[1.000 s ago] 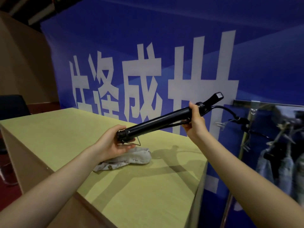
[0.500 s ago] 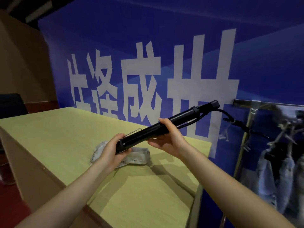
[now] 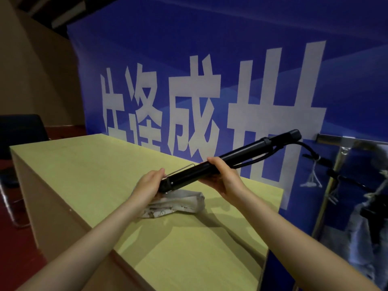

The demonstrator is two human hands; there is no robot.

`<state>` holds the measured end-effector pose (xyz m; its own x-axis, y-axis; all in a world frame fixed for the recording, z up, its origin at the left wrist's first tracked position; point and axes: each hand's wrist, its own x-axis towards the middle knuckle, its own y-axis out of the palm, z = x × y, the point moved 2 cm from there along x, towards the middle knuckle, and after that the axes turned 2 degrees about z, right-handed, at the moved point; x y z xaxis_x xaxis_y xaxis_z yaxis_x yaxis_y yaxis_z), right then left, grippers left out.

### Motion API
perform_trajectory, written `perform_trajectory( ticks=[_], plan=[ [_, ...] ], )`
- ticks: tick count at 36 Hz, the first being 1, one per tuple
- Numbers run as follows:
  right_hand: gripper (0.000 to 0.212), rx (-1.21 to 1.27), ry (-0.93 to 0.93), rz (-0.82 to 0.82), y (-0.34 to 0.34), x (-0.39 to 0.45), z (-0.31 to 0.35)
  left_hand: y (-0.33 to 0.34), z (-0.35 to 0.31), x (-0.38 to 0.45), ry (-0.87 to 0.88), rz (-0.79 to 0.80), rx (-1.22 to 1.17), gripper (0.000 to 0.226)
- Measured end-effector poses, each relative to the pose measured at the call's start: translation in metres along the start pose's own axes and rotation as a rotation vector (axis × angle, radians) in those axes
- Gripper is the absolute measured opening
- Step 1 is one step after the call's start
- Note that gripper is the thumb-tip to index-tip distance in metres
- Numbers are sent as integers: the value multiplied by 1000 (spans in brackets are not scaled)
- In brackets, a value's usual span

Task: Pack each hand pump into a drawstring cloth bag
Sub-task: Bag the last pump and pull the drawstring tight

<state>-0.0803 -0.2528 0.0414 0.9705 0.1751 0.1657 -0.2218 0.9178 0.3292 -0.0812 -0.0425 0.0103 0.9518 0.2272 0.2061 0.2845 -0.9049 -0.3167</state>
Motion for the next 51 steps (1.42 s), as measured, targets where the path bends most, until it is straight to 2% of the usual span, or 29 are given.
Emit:
perform_trajectory(
  ticks=[2, 5, 8, 11, 13, 15, 21, 28, 32, 37, 42, 48, 51],
  plan=[
    [21, -50, -23, -11, -1, 4, 2, -12, 6, 4, 53, -52, 77, 32],
    [26, -121, -42, -55, -2, 11, -1, -28, 24, 7, 39, -119, 222, 35],
    [25, -187, -48, -75, -3, 14, -11, -37, 49, 6, -14, -99, 429, 31],
    [22, -197, -33, -98, -1, 13, -25, -42, 72, 4, -124, -49, 488, 49],
    [19, -166, -21, -124, 1, 11, -32, -45, 75, 2, -171, -40, 447, 58],
    [19, -145, -6, -148, 2, 10, -36, -48, 73, 1, -192, -35, 387, 58],
    [16, -132, -41, -159, 2, 6, -36, -50, 66, 0, -131, 47, 270, 27],
    [23, -105, -83, -11, 7, 4, -22, -41, 27, 1, -16, -20, 47, 34],
    [21, -130, -102, -79, 3, 3, -23, -38, 6, -2, 64, 64, -23, 38],
    [26, -143, -185, -160, -2, -1, -19, -24, -13, -8, 34, 164, 17, 35],
    [13, -137, -324, -122, -6, -14, -7, -18, -29, -9, -2, 131, -39, 30],
    [21, -81, -360, -142, -19, -24, 14, -13, -41, -6, 31, 109, -94, 28],
    [20, -92, -378, -150, -23, -28, 25, -9, -44, -4, -20, 122, -176, 29]
  ],
)
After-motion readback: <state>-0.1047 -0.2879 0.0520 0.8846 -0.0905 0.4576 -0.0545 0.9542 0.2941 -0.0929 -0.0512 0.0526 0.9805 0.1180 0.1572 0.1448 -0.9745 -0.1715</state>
